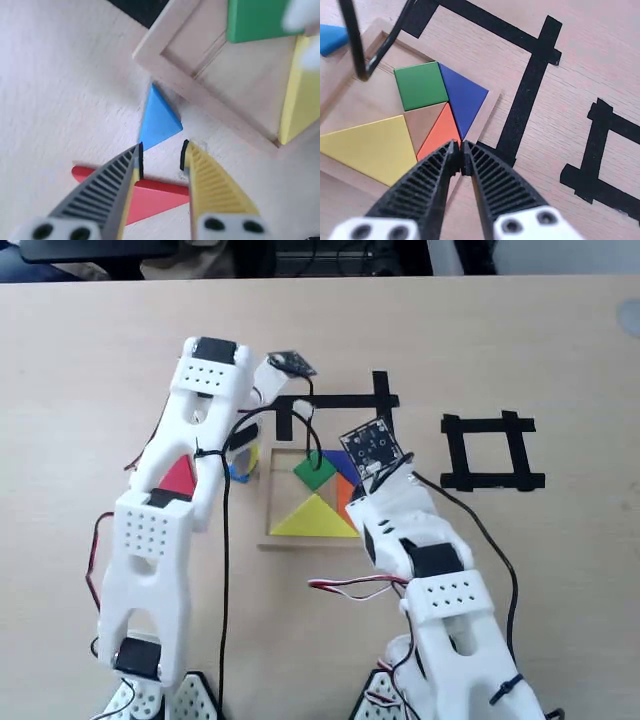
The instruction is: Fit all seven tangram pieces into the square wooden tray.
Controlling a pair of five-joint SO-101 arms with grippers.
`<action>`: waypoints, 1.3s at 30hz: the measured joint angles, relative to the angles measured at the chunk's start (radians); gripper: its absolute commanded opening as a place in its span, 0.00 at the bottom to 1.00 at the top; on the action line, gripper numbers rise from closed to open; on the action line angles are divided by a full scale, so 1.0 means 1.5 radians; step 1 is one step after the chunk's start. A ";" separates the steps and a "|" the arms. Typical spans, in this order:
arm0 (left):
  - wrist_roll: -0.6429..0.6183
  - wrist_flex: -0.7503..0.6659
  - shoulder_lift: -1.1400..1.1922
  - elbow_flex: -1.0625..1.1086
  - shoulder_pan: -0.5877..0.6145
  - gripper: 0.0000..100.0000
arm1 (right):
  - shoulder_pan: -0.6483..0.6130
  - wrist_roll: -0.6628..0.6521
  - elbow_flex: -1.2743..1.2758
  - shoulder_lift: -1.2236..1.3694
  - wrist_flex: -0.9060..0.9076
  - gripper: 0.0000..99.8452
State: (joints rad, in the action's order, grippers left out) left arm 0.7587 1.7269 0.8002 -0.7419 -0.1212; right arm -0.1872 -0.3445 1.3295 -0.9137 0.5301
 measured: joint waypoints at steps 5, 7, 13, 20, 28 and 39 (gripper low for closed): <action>0.032 -0.018 -0.046 0.086 -0.004 0.21 | 0.000 0.000 0.000 0.000 0.000 0.01; 0.033 -0.008 -0.072 0.095 -0.015 0.21 | 0.000 0.000 0.000 0.000 0.000 0.01; 0.006 0.014 -0.281 0.147 -0.027 0.21 | 0.000 0.000 0.000 0.000 0.000 0.01; -0.158 0.015 -0.510 0.338 -0.019 0.03 | 0.000 0.000 0.000 0.000 0.000 0.01; -0.235 -0.061 -0.571 0.549 -0.003 0.05 | 0.000 0.000 0.000 0.000 0.000 0.01; -0.353 -0.278 -0.509 0.519 0.042 0.05 | 0.000 0.000 0.000 0.000 0.000 0.01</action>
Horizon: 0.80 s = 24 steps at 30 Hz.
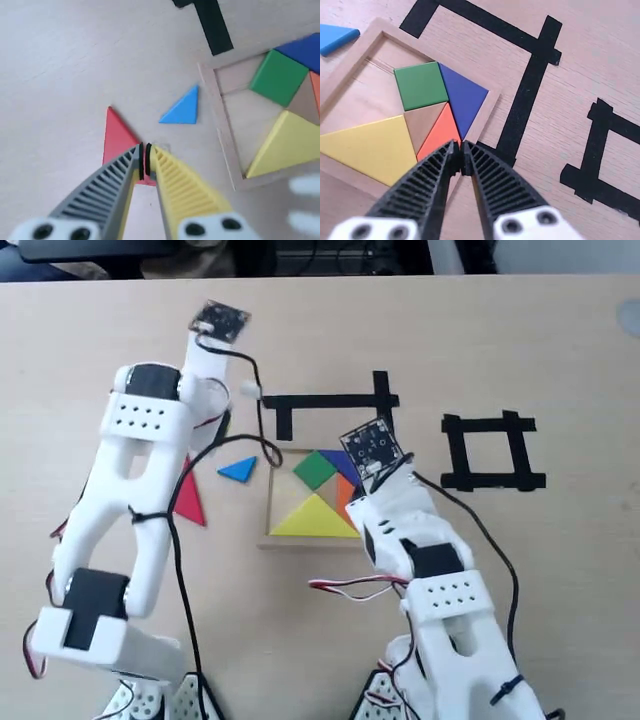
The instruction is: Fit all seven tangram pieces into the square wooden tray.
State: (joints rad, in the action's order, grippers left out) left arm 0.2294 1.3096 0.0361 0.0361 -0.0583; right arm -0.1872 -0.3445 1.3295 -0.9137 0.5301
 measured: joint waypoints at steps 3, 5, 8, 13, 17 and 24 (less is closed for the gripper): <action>0.048 -0.074 0.040 0.015 0.000 0.05 | 0.000 0.000 0.000 0.000 0.000 0.01; 0.109 -0.143 0.069 0.053 0.000 0.05 | 0.000 0.000 0.000 0.000 0.000 0.01; 0.196 -0.239 0.085 0.119 -0.006 0.14 | 0.000 0.000 0.000 0.000 0.000 0.01; 0.247 -0.314 0.098 0.132 -0.006 0.26 | 0.000 0.000 0.000 0.000 0.000 0.01; 0.313 -0.312 0.130 0.133 -0.006 0.26 | 0.000 0.000 0.000 0.000 0.000 0.01; 0.361 -0.238 0.174 0.116 -0.006 0.26 | 0.000 0.000 0.000 0.000 0.000 0.01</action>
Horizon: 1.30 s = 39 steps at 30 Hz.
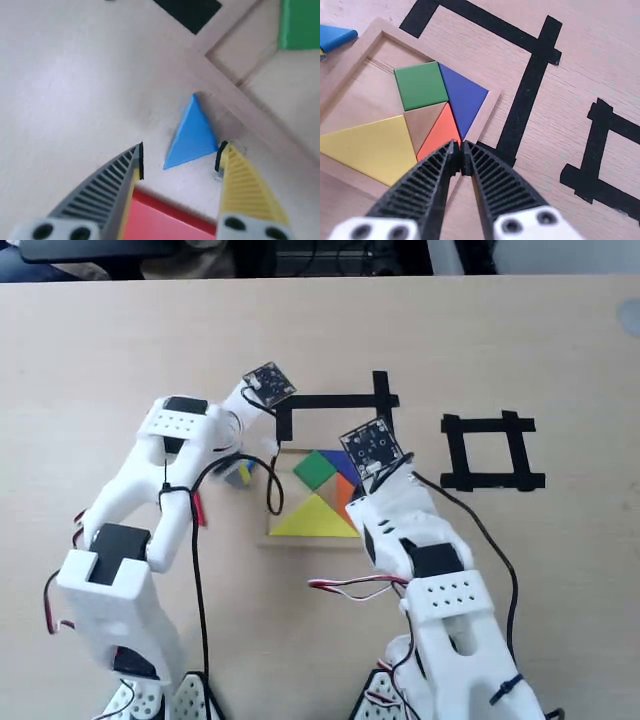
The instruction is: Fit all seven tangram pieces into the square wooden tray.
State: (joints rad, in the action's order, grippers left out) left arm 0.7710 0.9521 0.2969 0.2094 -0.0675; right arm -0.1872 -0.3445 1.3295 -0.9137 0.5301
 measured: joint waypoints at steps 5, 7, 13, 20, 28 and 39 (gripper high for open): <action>0.023 0.062 0.002 -0.031 0.007 0.26 | 0.000 0.000 0.000 0.000 0.000 0.01; 0.027 0.070 0.002 -0.032 0.003 0.26 | 0.000 0.000 0.000 0.000 0.000 0.01; 0.042 0.074 0.003 -0.036 -0.001 0.26 | 0.000 0.000 0.000 0.000 0.000 0.01; 0.047 0.056 0.014 -0.036 -0.005 0.26 | 0.000 0.000 0.000 0.000 0.000 0.01; 0.050 0.042 0.077 -0.061 -0.014 0.26 | 0.000 0.000 0.000 0.000 0.000 0.01; 0.049 0.042 0.087 -0.079 -0.023 0.26 | 0.000 0.000 0.000 0.000 0.000 0.01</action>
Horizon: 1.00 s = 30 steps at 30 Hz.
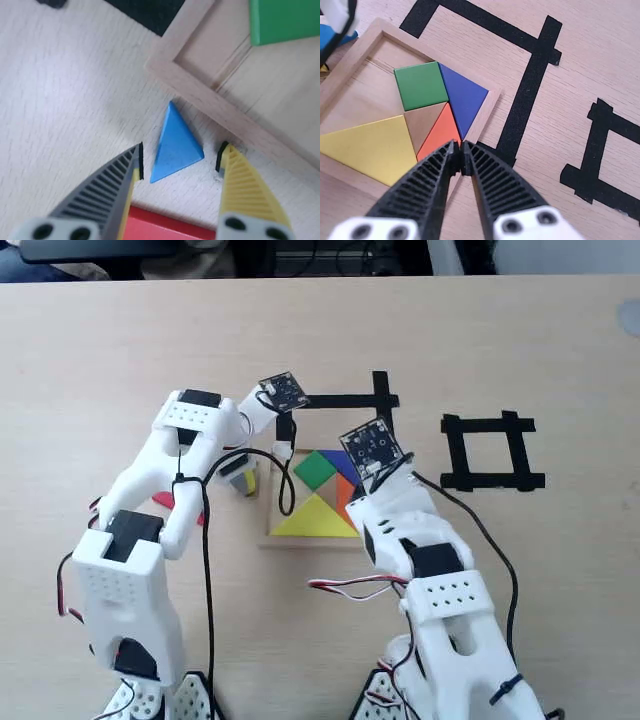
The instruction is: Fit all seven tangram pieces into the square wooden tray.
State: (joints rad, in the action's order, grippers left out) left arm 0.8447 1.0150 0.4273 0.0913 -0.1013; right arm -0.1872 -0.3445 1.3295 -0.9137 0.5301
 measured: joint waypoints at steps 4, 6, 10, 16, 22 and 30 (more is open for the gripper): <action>0.000 0.000 0.000 0.000 0.000 0.26 | 0.000 0.000 0.000 0.000 0.000 0.01; 0.000 0.000 0.000 0.000 0.000 0.26 | 0.000 0.000 0.000 0.000 0.000 0.01; 0.000 0.000 0.000 0.000 0.000 0.16 | 0.000 0.000 0.000 0.000 0.000 0.01; -0.001 -0.005 -0.002 -0.004 -0.008 0.05 | 0.000 0.000 0.000 0.000 0.000 0.01; -0.001 -0.001 0.007 -0.003 -0.009 0.06 | 0.000 0.000 0.000 0.000 0.000 0.01; -0.002 0.003 0.008 -0.016 -0.009 0.06 | 0.000 0.000 0.000 0.000 0.000 0.01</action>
State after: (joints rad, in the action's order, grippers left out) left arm 0.8416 1.0196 0.4396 0.0667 -0.1151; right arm -0.1872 -0.3445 1.3295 -0.9137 0.5301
